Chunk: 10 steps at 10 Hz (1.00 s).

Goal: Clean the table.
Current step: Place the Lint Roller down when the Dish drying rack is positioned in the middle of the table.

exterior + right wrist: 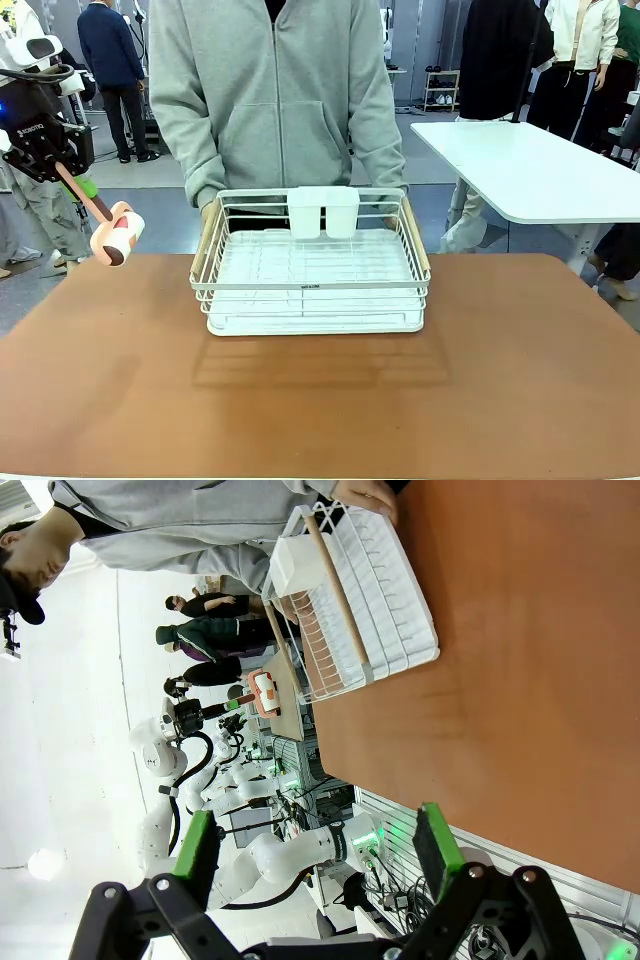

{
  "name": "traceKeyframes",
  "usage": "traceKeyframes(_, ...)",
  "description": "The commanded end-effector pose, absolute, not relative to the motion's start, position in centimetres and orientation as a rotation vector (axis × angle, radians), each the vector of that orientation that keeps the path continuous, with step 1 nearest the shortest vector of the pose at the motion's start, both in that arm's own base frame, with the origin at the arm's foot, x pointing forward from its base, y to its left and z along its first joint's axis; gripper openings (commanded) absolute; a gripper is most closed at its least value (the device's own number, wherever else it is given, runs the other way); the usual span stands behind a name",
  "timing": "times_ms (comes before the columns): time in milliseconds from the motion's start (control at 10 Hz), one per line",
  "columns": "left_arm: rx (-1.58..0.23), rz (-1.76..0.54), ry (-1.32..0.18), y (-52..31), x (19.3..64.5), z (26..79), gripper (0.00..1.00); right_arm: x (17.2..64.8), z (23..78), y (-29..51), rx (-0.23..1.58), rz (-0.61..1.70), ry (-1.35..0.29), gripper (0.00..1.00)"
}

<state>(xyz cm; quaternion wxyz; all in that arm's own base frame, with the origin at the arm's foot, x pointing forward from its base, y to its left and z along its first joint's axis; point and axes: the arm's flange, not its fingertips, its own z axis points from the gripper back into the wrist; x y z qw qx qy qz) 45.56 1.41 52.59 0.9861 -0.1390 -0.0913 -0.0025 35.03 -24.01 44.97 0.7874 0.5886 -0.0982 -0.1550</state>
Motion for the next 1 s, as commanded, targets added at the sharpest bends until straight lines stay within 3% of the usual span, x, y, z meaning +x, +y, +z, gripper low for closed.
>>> traceKeyframes(0,-0.278,-0.002,-0.194,1.48,45.30,53.08,0.01,34.75,45.18,-23.73,1.278,-0.326,-0.220,1.00)
traceKeyframes(900,-0.278,-0.002,-0.194,1.48,45.30,53.08,0.01,34.75,45.18,-23.73,1.278,-0.326,-0.220,1.00)
